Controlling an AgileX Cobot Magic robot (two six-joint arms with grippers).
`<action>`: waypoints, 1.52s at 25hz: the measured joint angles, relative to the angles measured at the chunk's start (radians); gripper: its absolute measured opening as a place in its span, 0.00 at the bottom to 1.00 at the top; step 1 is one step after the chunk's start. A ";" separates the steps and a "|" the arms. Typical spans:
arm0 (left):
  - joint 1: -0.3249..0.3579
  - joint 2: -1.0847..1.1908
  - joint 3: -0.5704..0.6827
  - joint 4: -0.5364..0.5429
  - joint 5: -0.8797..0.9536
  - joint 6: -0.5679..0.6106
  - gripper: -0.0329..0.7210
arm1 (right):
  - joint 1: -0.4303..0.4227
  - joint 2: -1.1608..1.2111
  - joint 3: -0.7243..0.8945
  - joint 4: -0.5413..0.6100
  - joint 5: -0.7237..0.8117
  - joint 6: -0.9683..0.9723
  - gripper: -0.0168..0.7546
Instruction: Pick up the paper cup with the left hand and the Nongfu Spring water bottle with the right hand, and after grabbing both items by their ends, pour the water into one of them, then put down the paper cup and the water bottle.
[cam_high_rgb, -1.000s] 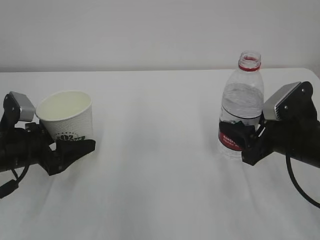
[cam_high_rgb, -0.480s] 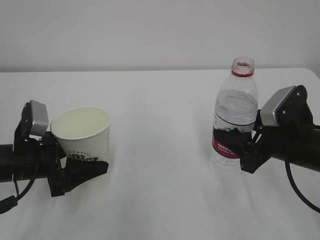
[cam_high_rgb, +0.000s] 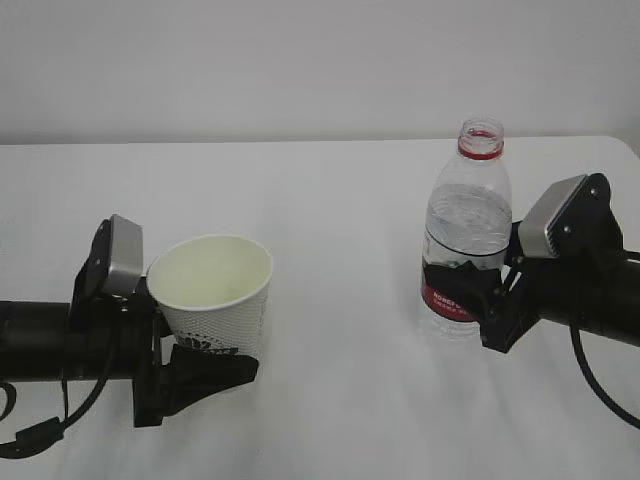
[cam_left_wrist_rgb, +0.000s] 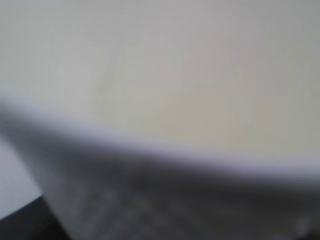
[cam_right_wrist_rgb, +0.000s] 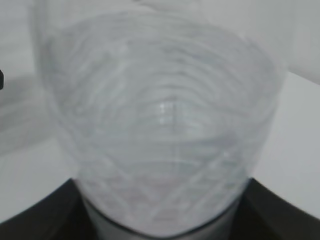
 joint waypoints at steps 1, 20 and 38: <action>-0.012 0.000 0.000 -0.005 0.000 0.000 0.78 | 0.000 0.000 0.000 -0.002 0.000 0.000 0.64; -0.216 0.000 0.000 -0.121 0.000 0.019 0.78 | 0.000 0.000 0.000 -0.028 0.000 0.013 0.64; -0.254 0.000 -0.037 -0.130 -0.001 0.070 0.78 | 0.000 0.000 0.000 -0.049 -0.006 0.017 0.64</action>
